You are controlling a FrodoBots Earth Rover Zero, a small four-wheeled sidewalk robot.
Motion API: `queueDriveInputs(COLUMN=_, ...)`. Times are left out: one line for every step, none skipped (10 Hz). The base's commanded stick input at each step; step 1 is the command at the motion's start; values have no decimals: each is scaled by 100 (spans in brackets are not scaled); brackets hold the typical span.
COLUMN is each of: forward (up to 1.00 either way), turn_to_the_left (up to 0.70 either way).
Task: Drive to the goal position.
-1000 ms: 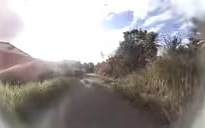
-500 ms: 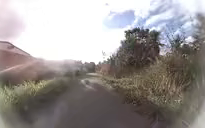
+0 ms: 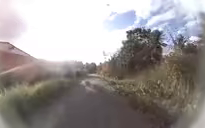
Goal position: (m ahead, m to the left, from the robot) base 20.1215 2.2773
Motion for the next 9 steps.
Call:
queueDriveInputs(forward=50, turn_to_the_left=3)
queueDriveInputs(forward=50, turn_to_the_left=3)
queueDriveInputs(forward=50, turn_to_the_left=3)
queueDriveInputs(forward=50, turn_to_the_left=3)
queueDriveInputs(forward=50, turn_to_the_left=3)
queueDriveInputs(forward=50, turn_to_the_left=3)
queueDriveInputs(forward=50, turn_to_the_left=3)
queueDriveInputs(forward=50, turn_to_the_left=3)
queueDriveInputs(forward=50, turn_to_the_left=3)
